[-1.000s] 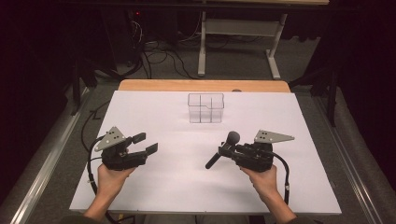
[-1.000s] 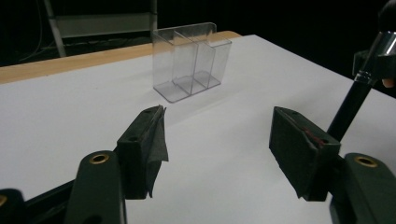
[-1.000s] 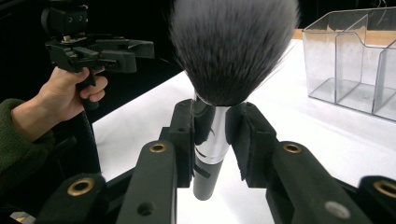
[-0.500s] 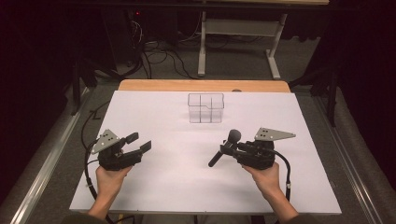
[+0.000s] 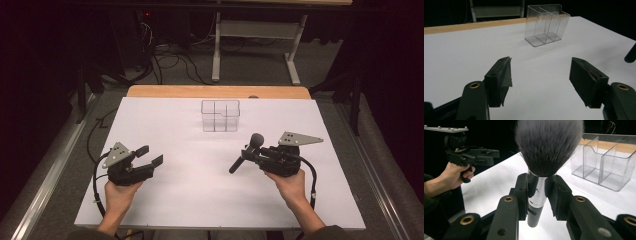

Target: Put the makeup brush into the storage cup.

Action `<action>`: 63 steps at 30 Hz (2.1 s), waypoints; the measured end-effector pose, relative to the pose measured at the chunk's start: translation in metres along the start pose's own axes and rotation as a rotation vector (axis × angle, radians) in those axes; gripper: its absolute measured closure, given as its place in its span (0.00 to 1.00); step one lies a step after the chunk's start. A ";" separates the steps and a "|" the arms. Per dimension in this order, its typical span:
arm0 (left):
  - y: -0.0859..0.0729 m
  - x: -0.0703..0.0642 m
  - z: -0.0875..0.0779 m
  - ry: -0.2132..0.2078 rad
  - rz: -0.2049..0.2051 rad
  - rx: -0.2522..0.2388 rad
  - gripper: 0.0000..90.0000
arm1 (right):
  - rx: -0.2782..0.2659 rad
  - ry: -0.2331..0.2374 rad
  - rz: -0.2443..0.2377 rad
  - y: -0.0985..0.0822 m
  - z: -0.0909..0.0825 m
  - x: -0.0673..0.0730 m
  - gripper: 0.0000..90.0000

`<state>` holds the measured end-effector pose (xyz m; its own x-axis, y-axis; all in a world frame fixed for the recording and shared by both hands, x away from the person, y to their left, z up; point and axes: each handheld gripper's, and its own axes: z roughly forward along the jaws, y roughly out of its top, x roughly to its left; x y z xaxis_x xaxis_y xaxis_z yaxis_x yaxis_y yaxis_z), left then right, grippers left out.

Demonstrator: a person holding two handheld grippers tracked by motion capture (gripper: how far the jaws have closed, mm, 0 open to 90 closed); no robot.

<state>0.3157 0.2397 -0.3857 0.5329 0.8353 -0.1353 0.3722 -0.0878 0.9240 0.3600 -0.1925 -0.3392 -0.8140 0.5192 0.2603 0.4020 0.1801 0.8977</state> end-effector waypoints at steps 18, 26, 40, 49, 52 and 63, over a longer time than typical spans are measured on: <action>-0.002 -0.001 0.000 0.002 0.006 0.002 0.36 | 0.007 -0.043 -0.017 0.025 0.001 -0.012 0.81; -0.001 -0.002 0.003 -0.003 0.013 0.007 0.37 | 0.009 -0.054 -0.023 0.032 0.003 -0.013 0.81; -0.001 -0.002 0.004 -0.008 0.013 0.013 0.37 | 0.019 -0.104 -0.049 0.049 0.006 -0.018 0.81; -0.001 -0.003 0.004 -0.010 0.019 0.011 0.37 | 0.022 -0.131 -0.050 0.058 0.011 -0.024 0.81; -0.001 -0.003 0.004 -0.012 0.021 0.010 0.37 | 0.019 -0.140 -0.050 0.062 0.014 -0.027 0.81; -0.001 -0.004 0.005 -0.012 0.023 0.014 0.37 | 0.021 -0.163 -0.042 0.070 0.022 -0.035 0.81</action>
<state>0.3171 0.2342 -0.3878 0.5508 0.8262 -0.1186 0.3707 -0.1148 0.9216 0.4256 -0.1800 -0.2933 -0.7520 0.6395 0.1597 0.3790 0.2212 0.8986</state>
